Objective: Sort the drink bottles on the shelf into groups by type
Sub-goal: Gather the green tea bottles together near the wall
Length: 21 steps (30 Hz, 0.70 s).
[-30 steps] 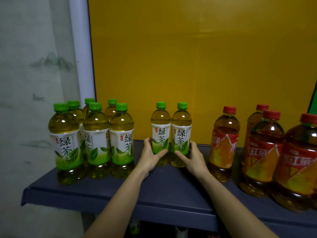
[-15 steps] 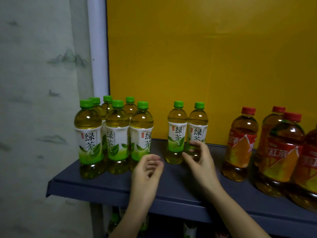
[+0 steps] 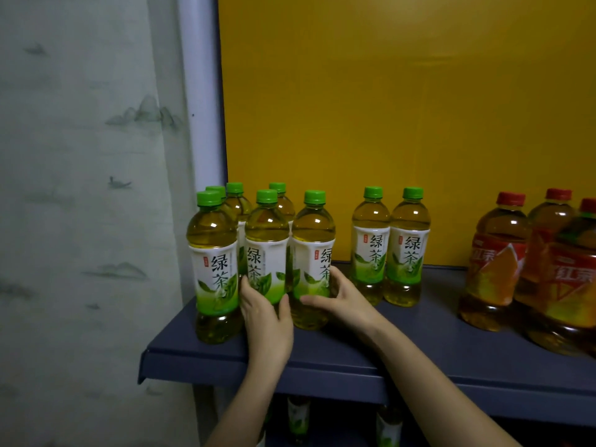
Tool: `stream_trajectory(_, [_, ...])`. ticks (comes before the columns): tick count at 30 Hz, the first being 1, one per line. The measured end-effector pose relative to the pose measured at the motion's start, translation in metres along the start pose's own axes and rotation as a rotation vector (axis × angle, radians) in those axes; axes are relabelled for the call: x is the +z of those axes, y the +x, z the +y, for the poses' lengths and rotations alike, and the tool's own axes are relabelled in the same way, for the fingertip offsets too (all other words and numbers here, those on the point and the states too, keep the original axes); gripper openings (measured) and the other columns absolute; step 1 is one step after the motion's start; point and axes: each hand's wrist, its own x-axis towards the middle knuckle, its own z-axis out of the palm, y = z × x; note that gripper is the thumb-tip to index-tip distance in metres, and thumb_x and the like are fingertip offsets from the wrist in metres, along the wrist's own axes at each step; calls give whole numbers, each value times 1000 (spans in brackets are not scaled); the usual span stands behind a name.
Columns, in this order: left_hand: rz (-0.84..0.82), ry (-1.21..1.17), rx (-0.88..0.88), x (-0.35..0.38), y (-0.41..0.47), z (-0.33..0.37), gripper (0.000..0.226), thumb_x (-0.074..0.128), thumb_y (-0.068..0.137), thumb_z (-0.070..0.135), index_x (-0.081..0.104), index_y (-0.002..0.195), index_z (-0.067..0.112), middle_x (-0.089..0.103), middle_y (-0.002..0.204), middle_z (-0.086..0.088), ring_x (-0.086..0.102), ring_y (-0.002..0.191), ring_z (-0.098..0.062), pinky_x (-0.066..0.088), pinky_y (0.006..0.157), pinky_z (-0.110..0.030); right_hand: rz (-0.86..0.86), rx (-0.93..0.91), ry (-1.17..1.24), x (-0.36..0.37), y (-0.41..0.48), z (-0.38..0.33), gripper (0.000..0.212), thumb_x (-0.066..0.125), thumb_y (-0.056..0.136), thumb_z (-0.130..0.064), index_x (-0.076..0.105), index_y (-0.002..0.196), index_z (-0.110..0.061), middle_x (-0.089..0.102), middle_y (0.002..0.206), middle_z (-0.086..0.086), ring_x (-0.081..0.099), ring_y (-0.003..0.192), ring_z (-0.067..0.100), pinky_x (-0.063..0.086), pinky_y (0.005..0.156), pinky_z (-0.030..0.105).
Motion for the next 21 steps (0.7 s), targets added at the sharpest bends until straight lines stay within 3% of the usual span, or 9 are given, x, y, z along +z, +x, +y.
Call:
stream_trajectory(6, [31,-11,-23,7,1,0,74,67,81,12,24,140,-2,30,141,-21,25,135,-32,22,112,-38,141,-45,-65,-11,-14,8,62,80,67,-16,49,120,-23,63,120,-4,60,112,11,50,96,35])
stream_trajectory(11, [-130,-75,-6,8,4,0,71,78,70,23,43,130,8,44,129,-12,41,122,-26,36,102,-39,284,-110,-167,-33,-39,11,71,82,54,-51,54,116,-31,62,120,-6,57,114,10,48,98,41])
stream_trajectory(15, [-229,-155,36,17,0,10,64,81,66,25,48,120,14,57,117,-3,52,107,-17,45,91,-32,421,-123,-268,-58,-56,10,48,81,63,-36,53,101,-42,60,116,-4,56,110,9,49,96,37])
stream_trajectory(17, [-261,-170,57,26,-3,16,64,83,64,25,48,116,13,58,112,-2,52,102,-14,45,88,-30,471,-136,-313,-70,-62,10,47,80,66,-30,50,99,-45,58,116,-3,55,107,5,49,94,31])
stream_trajectory(21, [-321,-171,75,47,-9,24,71,85,59,32,47,116,14,60,118,-7,56,109,-22,49,91,-39,505,-140,-366,-89,-69,14,48,78,69,-30,50,107,-39,55,115,-3,54,105,3,48,88,23])
